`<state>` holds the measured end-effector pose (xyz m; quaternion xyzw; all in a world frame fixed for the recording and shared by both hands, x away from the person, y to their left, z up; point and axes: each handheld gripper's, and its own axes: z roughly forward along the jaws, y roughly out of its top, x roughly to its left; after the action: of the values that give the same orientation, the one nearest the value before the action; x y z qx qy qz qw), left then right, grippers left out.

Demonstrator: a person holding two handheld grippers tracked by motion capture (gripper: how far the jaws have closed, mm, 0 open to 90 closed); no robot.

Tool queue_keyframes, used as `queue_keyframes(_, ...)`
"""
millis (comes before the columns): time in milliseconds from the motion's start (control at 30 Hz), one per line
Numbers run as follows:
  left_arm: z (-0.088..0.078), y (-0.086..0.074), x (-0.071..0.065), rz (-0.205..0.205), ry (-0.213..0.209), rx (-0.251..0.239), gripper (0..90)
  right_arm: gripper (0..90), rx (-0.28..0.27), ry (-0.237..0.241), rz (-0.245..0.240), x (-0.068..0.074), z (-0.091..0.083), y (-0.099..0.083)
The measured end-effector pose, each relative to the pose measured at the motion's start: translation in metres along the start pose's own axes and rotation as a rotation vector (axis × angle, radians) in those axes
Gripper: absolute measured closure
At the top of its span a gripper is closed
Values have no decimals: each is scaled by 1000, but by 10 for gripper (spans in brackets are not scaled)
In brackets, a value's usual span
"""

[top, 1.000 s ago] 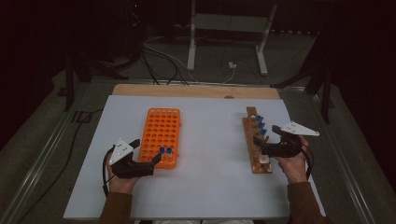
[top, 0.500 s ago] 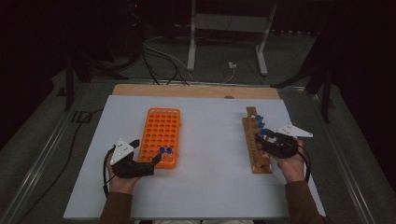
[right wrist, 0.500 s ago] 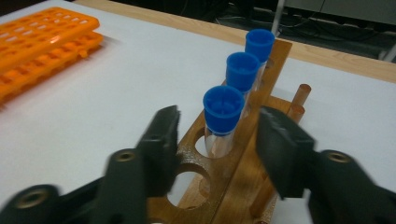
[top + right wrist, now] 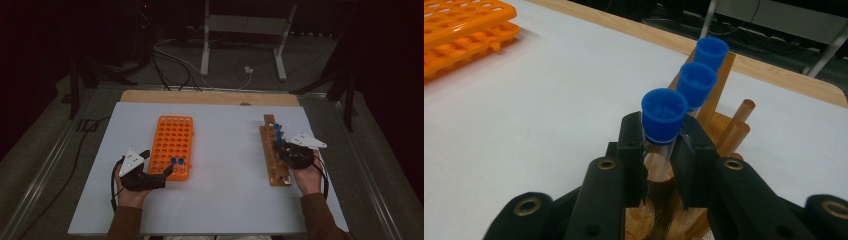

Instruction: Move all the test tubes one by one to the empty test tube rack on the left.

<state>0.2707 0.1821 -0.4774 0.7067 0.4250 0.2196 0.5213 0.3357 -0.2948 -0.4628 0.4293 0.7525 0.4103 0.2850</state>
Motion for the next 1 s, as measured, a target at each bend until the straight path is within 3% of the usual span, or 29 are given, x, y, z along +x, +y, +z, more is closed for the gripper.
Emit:
queue_keyframes(400,-1,0,0,4,3,-9,10,765,-12,-13,9,-2,-6,3)
queue_keyframes(1000,-3,2,-3,20,7,-26,10,766,-110,13,26,-2,-35,26)
